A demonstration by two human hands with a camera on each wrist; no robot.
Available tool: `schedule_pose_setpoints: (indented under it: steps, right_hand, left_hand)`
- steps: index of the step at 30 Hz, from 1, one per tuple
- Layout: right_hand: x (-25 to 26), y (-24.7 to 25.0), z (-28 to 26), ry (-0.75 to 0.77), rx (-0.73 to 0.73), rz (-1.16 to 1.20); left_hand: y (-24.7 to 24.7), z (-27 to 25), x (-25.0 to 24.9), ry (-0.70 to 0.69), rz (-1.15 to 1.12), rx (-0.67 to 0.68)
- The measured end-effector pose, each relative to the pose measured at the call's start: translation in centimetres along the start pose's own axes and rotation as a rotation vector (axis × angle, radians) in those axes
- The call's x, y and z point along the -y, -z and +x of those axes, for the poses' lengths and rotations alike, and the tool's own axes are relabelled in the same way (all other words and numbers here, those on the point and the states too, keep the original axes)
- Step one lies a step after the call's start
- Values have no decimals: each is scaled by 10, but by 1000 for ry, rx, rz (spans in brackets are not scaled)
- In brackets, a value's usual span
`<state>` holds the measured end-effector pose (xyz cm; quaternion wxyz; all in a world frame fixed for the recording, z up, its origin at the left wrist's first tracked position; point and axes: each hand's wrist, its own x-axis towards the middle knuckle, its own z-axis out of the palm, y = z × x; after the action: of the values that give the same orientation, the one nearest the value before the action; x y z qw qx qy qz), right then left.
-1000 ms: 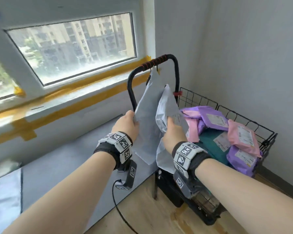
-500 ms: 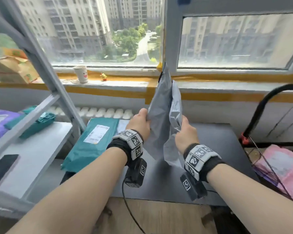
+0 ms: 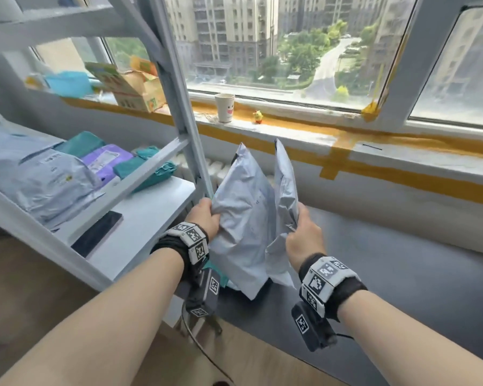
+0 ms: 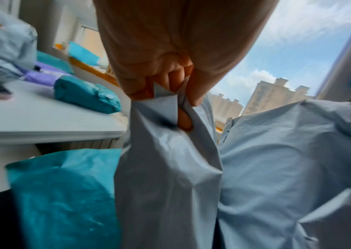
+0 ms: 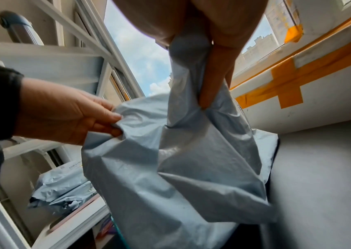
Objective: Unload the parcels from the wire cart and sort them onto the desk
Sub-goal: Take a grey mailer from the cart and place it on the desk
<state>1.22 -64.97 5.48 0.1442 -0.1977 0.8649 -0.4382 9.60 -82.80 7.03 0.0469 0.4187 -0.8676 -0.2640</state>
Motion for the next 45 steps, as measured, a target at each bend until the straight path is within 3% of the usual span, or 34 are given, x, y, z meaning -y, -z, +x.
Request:
schedule_pose_setpoints:
  steps: [4,9,12,16,19,21,25,28,31,35,37,39,41,43,45]
  right_hand:
    - [9,-25,9,-29,-21,-57]
    - [37,-68,12,-44,-21,-154]
    - [51,-95,13,-54,-27,-192]
    - [58,-120,13,-91,-9,-221]
    - [66,-129,14,-107,25,-309]
    - [76,-133,14,-71,37,-410]
    - [86,-154,17,44,120,-566]
    - [78,-170,22,41,271,-625]
    - [68,-180,22,79,388,-705]
    - [60,-181,23,164,486,-722]
    - [56,-170,27,165,410,-554]
    - [48,-151,33,65,240,-426]
    - [33,-130,41,-143,108,-476]
    - [15,-113,49,-401,96,-484]
    - [2,-103,53,-531,141,-325]
  left_hand:
    - [-2,27,28,109,0,16]
    - [3,68,64,131,-69,95]
    - [3,80,85,83,-9,205]
    - [-8,74,106,-201,380,263]
    - [-18,74,119,-153,427,468]
    - [-21,79,127,-120,438,532]
    - [-24,89,137,-146,295,412]
    - [-12,98,137,-48,-32,245]
    - [1,103,133,-6,-93,182]
    - [0,101,127,-30,100,303]
    - [-2,97,123,-45,92,376]
    - [-4,95,118,-47,120,366]
    - [-6,94,113,-37,170,361]
    - [-7,96,109,-24,214,368]
    - [-8,98,108,-8,265,390]
